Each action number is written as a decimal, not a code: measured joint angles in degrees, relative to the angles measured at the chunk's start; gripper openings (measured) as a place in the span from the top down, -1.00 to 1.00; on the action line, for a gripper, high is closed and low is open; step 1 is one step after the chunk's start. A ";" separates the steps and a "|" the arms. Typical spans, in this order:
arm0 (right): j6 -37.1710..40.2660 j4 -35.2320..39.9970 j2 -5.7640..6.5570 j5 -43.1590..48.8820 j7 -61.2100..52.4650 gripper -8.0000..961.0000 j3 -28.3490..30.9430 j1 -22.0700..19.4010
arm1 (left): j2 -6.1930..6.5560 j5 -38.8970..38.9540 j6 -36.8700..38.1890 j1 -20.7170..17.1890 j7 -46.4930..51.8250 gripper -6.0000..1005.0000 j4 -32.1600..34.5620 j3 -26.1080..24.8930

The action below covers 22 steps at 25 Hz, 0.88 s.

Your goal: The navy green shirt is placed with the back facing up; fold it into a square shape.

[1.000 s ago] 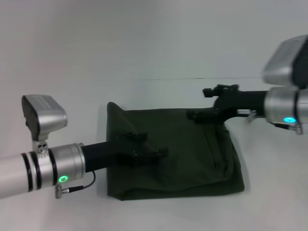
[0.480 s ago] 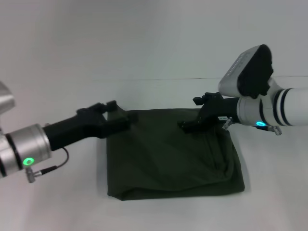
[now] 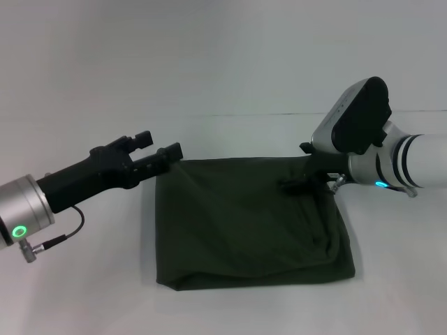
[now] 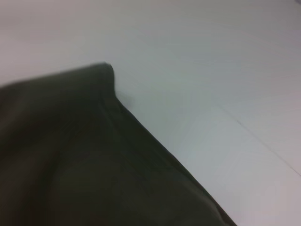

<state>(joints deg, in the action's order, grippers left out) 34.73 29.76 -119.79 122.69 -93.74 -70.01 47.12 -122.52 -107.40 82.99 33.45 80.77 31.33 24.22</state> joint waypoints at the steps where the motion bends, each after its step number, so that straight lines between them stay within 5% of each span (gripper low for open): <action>1: -0.37 -0.05 0.00 0.49 -0.20 -0.94 -0.03 -0.04 | 0.00 0.28 0.32 -0.01 0.00 -0.83 0.01 -0.32; 16: -6.82 3.03 1.04 2.29 -2.30 -0.94 4.90 -3.53 | 0.21 1.30 1.26 -0.03 0.59 -0.83 0.13 -1.29; 22: 4.03 9.91 1.18 1.81 -2.18 -0.94 11.52 -5.66 | 0.38 1.33 1.23 0.04 0.79 -0.83 0.13 -1.30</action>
<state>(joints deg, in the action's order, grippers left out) 38.76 39.67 -118.61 124.50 -95.92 -58.50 41.47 -122.13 -106.07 84.22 33.48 81.57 31.47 22.92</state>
